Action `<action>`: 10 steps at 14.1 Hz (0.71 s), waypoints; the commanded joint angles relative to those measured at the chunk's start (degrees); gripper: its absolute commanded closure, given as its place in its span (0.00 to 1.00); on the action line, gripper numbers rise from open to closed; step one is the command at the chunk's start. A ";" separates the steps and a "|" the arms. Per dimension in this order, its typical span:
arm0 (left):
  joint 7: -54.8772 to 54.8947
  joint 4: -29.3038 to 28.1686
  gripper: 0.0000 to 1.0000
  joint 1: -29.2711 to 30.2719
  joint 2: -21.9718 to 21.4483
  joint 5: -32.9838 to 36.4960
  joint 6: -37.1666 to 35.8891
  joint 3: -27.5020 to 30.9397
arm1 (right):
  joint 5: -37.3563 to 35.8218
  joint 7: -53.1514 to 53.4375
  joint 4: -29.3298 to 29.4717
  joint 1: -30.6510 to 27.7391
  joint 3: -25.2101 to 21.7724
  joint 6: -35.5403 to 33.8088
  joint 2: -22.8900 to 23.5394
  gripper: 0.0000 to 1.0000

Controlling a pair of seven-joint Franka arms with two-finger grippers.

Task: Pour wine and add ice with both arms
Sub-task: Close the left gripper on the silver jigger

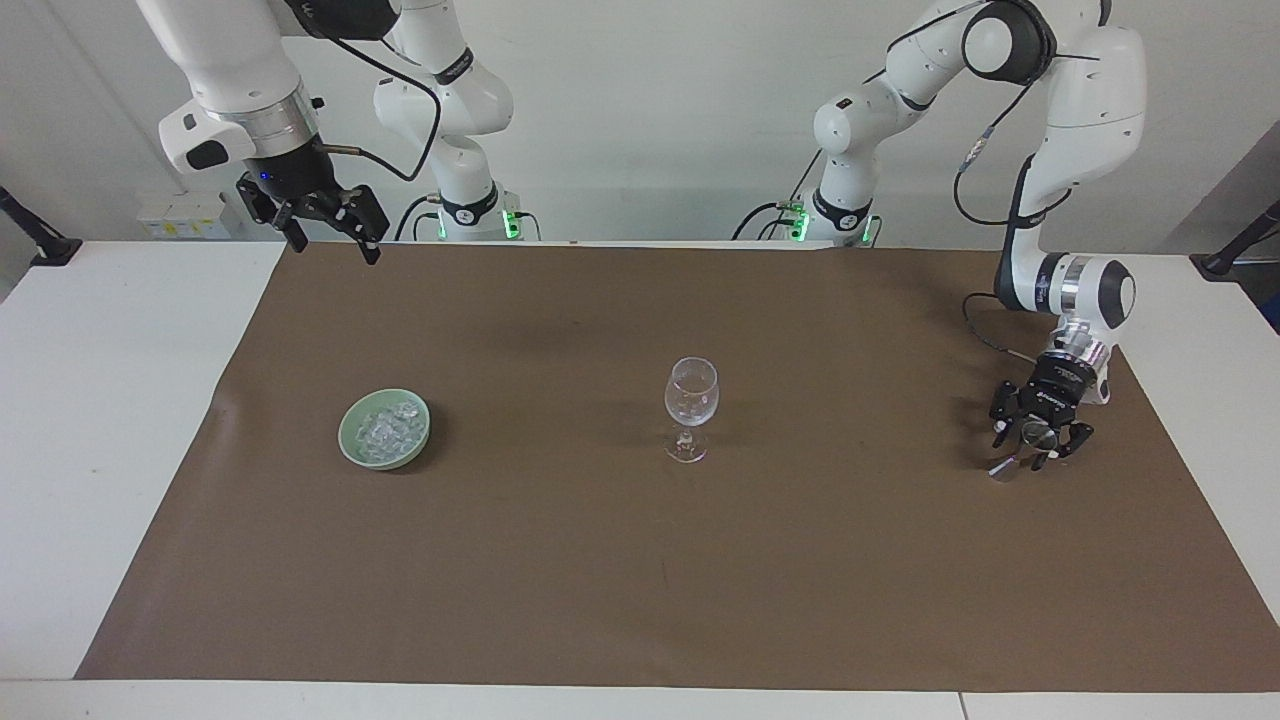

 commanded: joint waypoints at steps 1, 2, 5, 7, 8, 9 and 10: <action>0.57 0.78 0.43 -1.13 0.80 -1.61 1.10 0.48 | 0.72 -1.51 -0.66 -0.40 0.24 -0.64 -0.90 0.00; 0.57 0.78 0.43 -1.21 0.80 -1.61 1.10 0.48 | 0.72 -1.51 -0.75 -0.40 0.24 -0.64 -0.90 0.00; 0.57 0.70 0.45 -1.30 1.06 -2.05 1.19 0.48 | 0.72 -1.51 -0.66 -0.40 0.24 -0.64 -0.90 0.00; 0.57 0.78 0.46 -1.30 1.06 -2.05 1.19 0.48 | 0.72 -1.51 -0.66 -0.40 0.24 -0.64 -0.90 0.00; 0.57 0.78 0.46 -1.39 1.06 -2.14 1.19 0.48 | 0.72 -1.51 -0.66 -0.40 0.24 -0.64 -0.90 0.00; 0.57 0.78 0.48 -1.48 0.97 -2.22 1.19 0.48 | 0.72 -1.51 -0.66 -0.40 0.24 -0.64 -0.90 0.00; 0.65 0.78 0.49 -1.48 1.06 -2.31 1.19 0.48 | 0.72 -1.51 -0.66 -0.40 0.24 -0.64 -0.90 0.00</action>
